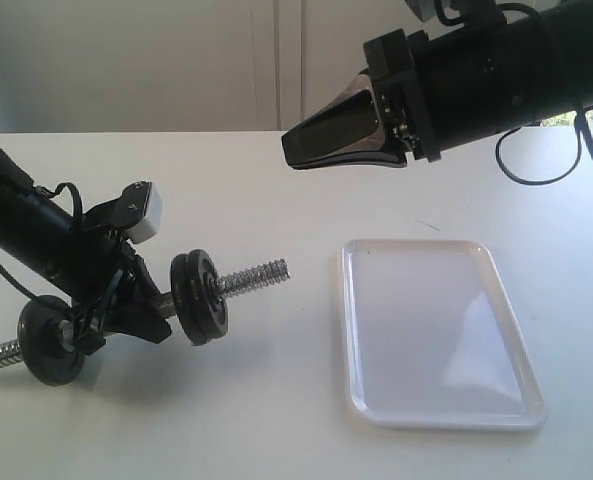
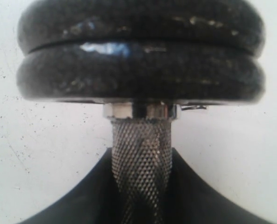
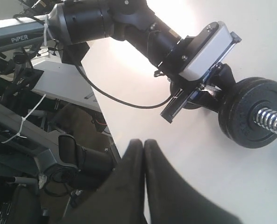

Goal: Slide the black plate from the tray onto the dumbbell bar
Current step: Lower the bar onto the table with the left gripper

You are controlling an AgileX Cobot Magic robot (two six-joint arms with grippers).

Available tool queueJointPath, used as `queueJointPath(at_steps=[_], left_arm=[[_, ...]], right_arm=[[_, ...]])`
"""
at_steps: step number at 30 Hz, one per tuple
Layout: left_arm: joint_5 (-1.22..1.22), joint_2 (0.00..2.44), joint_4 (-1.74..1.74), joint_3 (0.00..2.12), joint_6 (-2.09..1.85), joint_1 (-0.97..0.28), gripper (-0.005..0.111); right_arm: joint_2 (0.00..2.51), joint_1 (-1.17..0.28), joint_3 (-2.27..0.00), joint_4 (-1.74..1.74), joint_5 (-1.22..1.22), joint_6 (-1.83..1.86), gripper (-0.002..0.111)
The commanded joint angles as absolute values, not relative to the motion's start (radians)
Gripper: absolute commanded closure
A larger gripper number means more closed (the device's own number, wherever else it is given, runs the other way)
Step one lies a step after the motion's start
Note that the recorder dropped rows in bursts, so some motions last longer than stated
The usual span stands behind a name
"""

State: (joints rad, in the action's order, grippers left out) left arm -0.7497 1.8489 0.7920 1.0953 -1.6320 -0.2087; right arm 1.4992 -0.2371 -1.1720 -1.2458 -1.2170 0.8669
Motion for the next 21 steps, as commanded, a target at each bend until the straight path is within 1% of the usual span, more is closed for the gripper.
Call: queueJointPath(at_steps=[1,16,21], left_arm=[[-0.848,1.804,0.975,1.092,-1.672,-0.213,0.107],[-0.82,1.81,1.007,1.078,-1.683,-0.213,0.107],[-0.82,1.841,1.005,1.078,-1.683,-0.235,0.107]], right_arm=[[1.49,-0.229,-1.176,-1.245,-1.221,0.87,0.108],[1.49,-0.229,-1.176,-1.245,-1.221,0.87,0.108],[1.49,-0.229,-1.176,-1.245,-1.221,0.87,0.108]])
